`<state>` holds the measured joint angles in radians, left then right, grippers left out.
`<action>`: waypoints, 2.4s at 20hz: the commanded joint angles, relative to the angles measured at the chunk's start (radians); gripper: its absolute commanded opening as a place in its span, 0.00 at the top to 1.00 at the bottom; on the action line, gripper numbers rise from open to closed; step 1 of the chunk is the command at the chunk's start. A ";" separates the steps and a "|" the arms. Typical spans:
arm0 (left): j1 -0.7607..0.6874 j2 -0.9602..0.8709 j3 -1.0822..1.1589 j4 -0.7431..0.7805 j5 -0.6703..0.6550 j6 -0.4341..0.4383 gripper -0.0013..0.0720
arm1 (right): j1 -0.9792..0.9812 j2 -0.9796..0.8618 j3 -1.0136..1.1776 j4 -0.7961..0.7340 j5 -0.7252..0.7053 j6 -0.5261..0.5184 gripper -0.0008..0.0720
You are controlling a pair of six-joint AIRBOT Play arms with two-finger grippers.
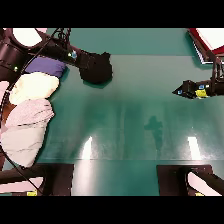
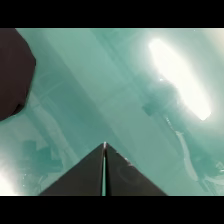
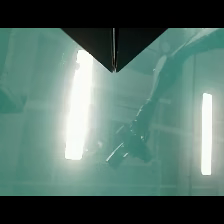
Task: Fold the shirts.
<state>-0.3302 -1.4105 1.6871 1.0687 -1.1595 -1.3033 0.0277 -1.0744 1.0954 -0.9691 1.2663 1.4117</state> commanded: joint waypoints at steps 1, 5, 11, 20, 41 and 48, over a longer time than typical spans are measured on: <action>0.000 -0.002 -0.001 0.000 0.000 0.000 0.94 | 0.001 -0.001 -0.001 0.000 0.000 0.000 0.97; 0.000 -0.003 0.000 -0.002 0.000 0.000 0.94 | 0.001 -0.001 -0.035 0.002 -0.011 0.000 0.97; 0.000 -0.003 0.000 -0.002 0.000 0.000 0.94 | 0.001 -0.001 -0.044 0.001 -0.010 0.000 0.97; 0.000 -0.003 0.000 -0.030 0.088 -0.075 0.94 | 0.001 -0.001 -0.044 0.001 -0.009 0.000 0.97; 0.263 -0.541 0.128 -0.090 0.304 -0.024 0.03 | 0.002 0.000 -0.043 0.036 -0.059 0.001 0.95; 0.262 -0.566 0.194 -0.170 0.248 -0.023 0.95 | -0.001 0.019 -0.041 0.034 -0.094 -0.008 0.96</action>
<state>-0.0723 -1.9659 1.8381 0.9421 -0.8555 -1.3319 0.0284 -1.0691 1.0527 -0.9340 1.1992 1.4124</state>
